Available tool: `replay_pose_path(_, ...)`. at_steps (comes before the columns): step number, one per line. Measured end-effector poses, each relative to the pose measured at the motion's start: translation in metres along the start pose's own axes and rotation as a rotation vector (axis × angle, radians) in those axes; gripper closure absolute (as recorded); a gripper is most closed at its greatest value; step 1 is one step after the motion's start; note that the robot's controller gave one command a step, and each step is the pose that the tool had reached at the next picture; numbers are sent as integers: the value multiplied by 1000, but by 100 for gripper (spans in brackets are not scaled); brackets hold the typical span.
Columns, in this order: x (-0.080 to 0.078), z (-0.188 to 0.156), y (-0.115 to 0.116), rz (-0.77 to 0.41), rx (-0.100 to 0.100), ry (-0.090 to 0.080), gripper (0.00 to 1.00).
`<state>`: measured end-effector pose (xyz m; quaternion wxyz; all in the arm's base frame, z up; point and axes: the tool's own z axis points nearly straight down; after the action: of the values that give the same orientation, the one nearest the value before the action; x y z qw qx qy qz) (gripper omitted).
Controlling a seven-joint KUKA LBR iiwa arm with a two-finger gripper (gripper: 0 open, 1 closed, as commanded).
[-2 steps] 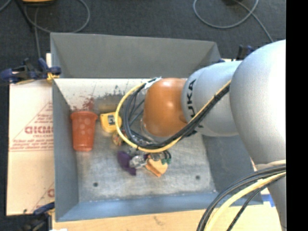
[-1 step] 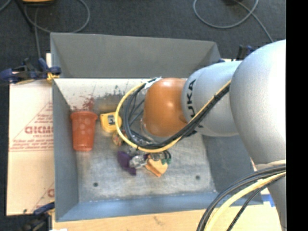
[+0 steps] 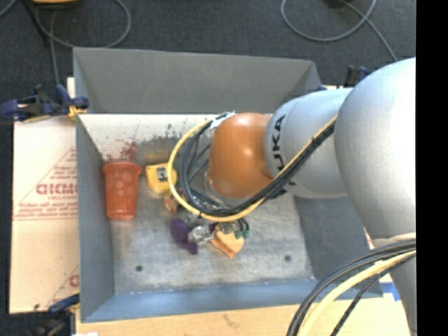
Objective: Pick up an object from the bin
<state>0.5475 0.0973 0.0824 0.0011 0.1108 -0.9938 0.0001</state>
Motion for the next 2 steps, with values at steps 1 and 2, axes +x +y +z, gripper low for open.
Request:
replay_pose_path(1, 1, -4, 0, 0, 0, -2, 100)
replay_pose_path(2, 1, -10, 0, 1, 0, -7, 100)
